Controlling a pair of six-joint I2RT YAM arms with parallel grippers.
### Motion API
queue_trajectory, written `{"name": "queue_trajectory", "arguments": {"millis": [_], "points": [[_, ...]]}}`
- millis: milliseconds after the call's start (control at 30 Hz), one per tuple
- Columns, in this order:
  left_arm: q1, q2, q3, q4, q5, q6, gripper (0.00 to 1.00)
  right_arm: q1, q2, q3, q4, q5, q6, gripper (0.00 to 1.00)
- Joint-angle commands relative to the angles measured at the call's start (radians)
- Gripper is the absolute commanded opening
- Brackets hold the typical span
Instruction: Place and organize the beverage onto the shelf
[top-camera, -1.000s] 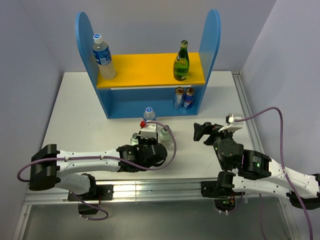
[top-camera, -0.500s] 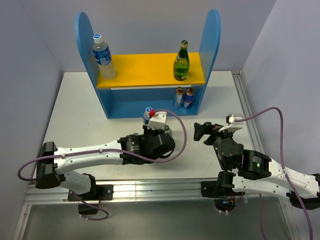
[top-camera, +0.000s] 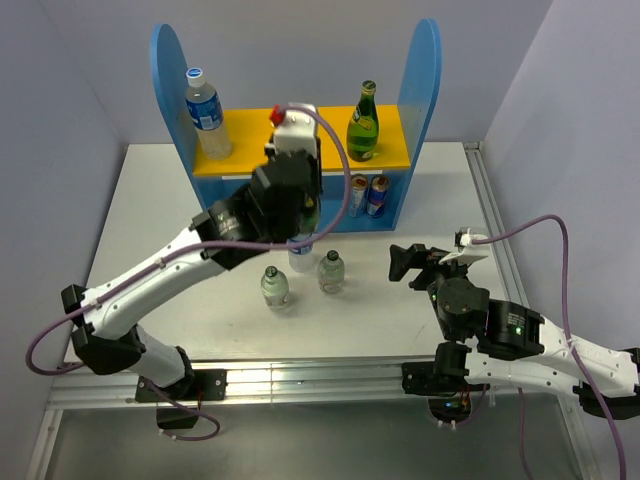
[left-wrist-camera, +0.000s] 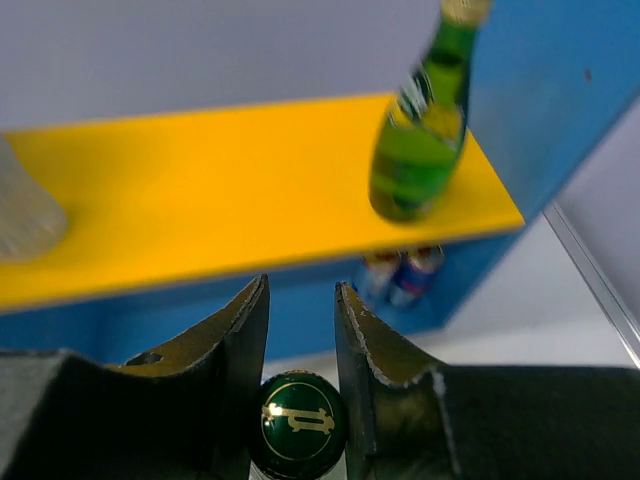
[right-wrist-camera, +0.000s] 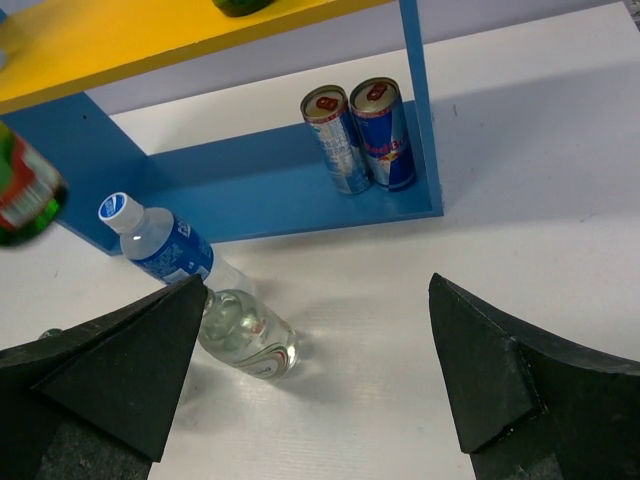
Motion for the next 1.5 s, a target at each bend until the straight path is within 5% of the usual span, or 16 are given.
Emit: {"name": "queue_trajectory", "arguments": {"millis": [0, 367, 633, 1233, 1367, 1467], "points": [[0.119, 0.039, 0.196, 0.193, 0.079, 0.159, 0.00, 0.008, -0.015, 0.006, 0.010, 0.037, 0.013, 1.00], [0.311, 0.300, 0.561, 0.273, 0.273, 0.178, 0.00, 0.007, -0.034, -0.006, 0.016, 0.037, 0.018, 1.00], [0.354, 0.390, 0.523, 0.416, 0.305, 0.175, 0.00, 0.008, -0.040, 0.002, 0.017, 0.031, 0.010, 1.00], [0.363, 0.548, 0.569, 0.459, 0.442, 0.075, 0.01, 0.008, -0.043, -0.014, 0.046, 0.017, -0.005, 1.00], [0.362, 0.553, 0.564, 0.459, 0.445, 0.071, 0.16, 0.010, -0.040, -0.012, 0.045, 0.017, -0.004, 1.00], [0.360, 0.535, 0.529, 0.479, 0.442, 0.086, 0.52, 0.008, -0.040, -0.012, 0.045, 0.017, -0.005, 1.00]]}}
